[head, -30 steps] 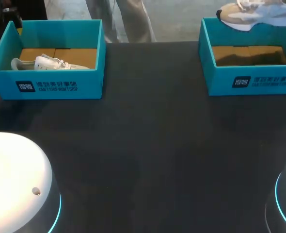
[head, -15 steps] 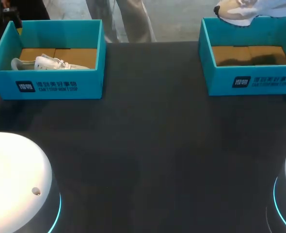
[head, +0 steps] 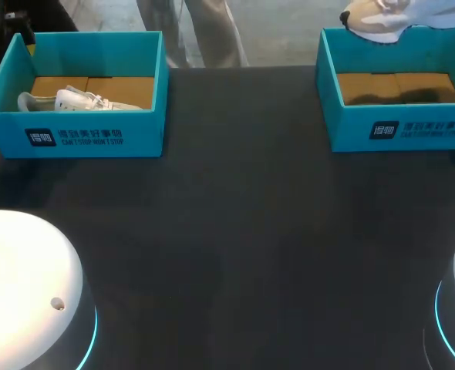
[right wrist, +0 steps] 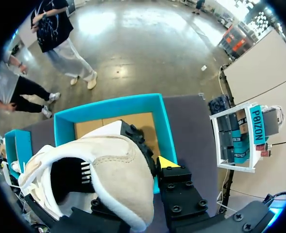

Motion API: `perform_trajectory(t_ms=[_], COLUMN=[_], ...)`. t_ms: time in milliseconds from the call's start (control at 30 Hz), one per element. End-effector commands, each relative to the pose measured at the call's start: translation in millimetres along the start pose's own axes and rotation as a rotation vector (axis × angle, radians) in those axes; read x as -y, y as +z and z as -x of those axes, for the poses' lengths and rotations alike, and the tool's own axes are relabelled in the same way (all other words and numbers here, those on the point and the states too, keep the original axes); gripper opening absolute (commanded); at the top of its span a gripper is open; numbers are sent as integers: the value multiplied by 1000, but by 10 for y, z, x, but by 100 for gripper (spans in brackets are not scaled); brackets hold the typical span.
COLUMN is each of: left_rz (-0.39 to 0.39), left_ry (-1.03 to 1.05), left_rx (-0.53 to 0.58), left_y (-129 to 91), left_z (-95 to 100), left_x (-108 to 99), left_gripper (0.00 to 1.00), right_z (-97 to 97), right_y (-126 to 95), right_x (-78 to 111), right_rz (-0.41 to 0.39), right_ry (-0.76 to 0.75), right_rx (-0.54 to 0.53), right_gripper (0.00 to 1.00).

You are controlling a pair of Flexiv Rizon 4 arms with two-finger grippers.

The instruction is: Take the shoe out of the shoebox, open the shoe tongue, remove and reinsert the insole, then place the shoe into the shoebox

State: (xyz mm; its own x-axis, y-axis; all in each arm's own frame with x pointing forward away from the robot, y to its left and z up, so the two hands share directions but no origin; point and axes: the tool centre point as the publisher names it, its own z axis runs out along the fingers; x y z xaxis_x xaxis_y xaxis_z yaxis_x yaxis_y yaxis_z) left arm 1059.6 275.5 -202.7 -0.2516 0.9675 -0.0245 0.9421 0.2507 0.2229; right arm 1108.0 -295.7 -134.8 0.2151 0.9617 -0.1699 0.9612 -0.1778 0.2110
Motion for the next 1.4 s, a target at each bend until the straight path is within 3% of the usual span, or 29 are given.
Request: perform_trajectory(t_ms=[33,500,1400], left_rz=[0,0,0], left_ry=[0,0,0], left_rx=[-2,-2,-2], left_y=[-6,-6,-6], left_z=[0,0,0], left_x=[3,3,3], left_gripper=[100,100,100], right_z=[2,1,-434], right_y=[-12,-28,-430], right_x=[4,54,1132], right_rz=[2,1,-50], right_ry=[2,17,88], right_rx=[-2,1,39], right_gripper=[0,0,0])
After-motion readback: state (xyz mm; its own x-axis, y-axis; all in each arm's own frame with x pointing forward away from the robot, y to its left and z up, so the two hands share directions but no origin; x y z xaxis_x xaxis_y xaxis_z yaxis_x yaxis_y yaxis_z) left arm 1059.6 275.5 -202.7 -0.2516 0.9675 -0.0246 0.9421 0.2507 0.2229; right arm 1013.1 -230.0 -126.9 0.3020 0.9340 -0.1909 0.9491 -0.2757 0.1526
